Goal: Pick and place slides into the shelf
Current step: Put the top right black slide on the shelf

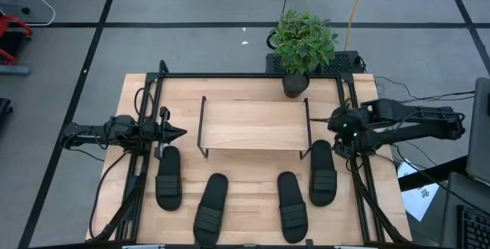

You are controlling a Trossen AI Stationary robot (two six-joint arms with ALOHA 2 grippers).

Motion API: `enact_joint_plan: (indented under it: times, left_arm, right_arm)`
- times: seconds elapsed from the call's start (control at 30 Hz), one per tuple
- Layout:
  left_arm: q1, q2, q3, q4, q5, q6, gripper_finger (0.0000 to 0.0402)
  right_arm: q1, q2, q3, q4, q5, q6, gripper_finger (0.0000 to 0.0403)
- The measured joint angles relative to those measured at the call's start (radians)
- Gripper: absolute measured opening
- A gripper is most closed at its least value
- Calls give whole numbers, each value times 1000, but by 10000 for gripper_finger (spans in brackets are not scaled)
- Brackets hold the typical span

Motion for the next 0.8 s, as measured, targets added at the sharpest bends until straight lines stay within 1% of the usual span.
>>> enact_joint_plan:
  times: [0.07,0.2,0.3,0.37,0.47,0.53,0.63,0.7,0.8]
  left_arm:
    - [0,0,0,0,0,18,1]
    - [0,0,0,0,0,18,1]
    - [0,0,0,-2,0,17,1]
    - [0,0,0,-3,0,16,1]
    - [0,0,0,-7,0,15,1]
    - [0,0,0,-7,0,15,1]
    - [0,0,0,-7,0,15,1]
    - [0,0,0,-7,0,19,1]
    - [0,0,0,-16,0,33,1]
  right_arm:
    - [0,-5,-60,36,-87,24,216]
    - [-1,-37,-181,150,-222,46,216]
    - [-2,-69,-239,259,-303,77,216]
    - [-2,-85,-275,299,-326,102,216]
    - [-2,-99,-320,298,-331,107,216]
    - [-2,-106,-348,316,-367,119,216]
    - [-2,-111,-382,412,-430,145,216]
    - [-2,-111,-393,459,-447,138,216]
    - [-2,-111,-394,466,-450,105,216]
